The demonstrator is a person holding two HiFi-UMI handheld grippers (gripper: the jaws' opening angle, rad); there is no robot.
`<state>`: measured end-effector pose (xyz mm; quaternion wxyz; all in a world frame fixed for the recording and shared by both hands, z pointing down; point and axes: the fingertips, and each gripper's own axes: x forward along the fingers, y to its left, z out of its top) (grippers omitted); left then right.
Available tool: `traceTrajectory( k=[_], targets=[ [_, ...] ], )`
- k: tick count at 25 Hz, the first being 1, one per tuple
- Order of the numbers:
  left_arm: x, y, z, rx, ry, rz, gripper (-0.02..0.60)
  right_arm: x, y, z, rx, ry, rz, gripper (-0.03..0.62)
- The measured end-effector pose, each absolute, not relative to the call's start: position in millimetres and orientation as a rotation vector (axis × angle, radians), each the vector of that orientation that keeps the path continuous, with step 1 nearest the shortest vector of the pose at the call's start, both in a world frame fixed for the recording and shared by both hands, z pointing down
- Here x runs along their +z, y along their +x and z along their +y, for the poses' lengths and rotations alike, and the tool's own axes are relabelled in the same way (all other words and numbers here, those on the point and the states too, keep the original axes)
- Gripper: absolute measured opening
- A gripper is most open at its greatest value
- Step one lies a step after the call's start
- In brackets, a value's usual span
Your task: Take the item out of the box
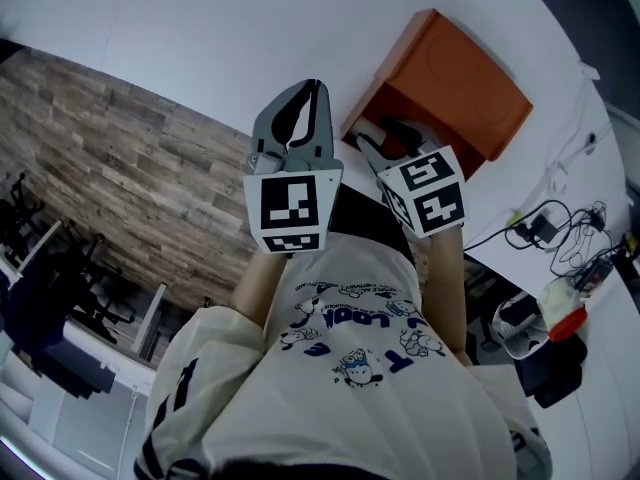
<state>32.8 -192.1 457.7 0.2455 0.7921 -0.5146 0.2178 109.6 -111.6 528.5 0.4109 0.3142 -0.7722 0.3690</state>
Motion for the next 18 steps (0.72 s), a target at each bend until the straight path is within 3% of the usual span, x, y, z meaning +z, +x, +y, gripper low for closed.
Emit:
traceTrajectory(
  k=[18],
  targets=[
    [470,28,-197,0.604,2.115,-1.407,0.023,544,106,-109,0.957,0.662,-1.898,0.19]
  ],
)
